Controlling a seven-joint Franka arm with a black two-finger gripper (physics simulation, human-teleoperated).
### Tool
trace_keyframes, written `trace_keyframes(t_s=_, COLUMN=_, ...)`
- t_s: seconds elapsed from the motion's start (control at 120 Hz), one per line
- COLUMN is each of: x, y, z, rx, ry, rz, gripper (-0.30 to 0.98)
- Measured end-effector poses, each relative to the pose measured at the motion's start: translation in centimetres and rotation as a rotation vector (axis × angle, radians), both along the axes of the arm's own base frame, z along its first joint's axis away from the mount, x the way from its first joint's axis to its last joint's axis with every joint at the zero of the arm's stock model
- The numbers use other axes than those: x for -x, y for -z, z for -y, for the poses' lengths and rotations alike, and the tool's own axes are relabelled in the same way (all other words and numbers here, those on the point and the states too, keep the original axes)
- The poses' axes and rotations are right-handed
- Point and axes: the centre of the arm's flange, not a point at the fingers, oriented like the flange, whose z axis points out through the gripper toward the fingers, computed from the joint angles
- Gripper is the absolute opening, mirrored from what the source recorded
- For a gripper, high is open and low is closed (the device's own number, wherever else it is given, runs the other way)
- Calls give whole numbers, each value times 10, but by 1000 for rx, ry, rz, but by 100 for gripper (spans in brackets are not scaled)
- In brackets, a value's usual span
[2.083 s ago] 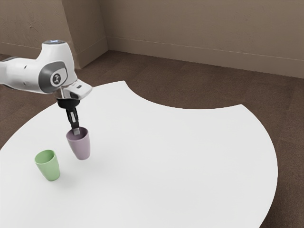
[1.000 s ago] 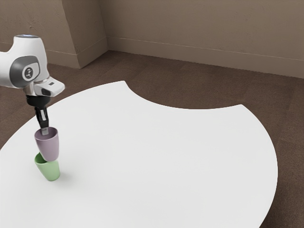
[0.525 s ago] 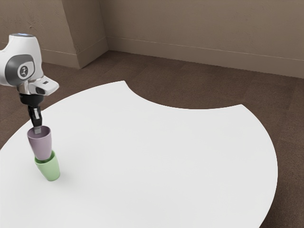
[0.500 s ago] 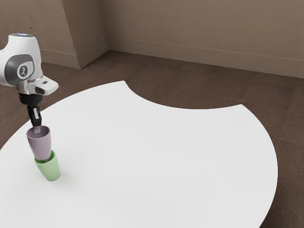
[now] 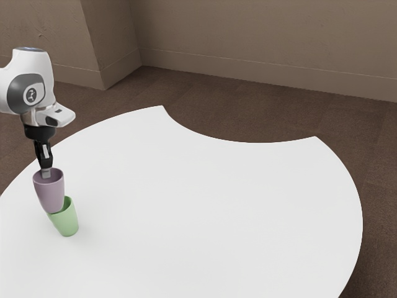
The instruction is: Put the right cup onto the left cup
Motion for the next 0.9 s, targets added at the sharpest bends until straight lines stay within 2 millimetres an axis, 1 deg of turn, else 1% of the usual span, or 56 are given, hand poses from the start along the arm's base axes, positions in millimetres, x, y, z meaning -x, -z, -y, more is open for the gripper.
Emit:
trace_keyframes(t_s=0.142, x=-2, y=-5, z=-2, rx=-14, ry=4, rz=5, gripper=-10)
trace_keyframes(t_s=0.283, x=-8, y=-6, z=-3, rx=-23, ry=9, rz=3, gripper=-10)
trace_keyframes(t_s=0.442, x=-17, y=3, z=1, rx=-24, ry=22, rz=-14, gripper=-10)
trace_keyframes(t_s=0.667, x=-26, y=25, z=10, rx=-19, ry=41, rz=-48, gripper=-10)
trace_keyframes(t_s=0.775, x=-28, y=28, z=12, rx=-19, ry=45, rz=-52, gripper=-10)
trace_keyframes(t_s=0.9, x=-27, y=30, z=8, rx=-21, ry=37, rz=-53, gripper=-10)
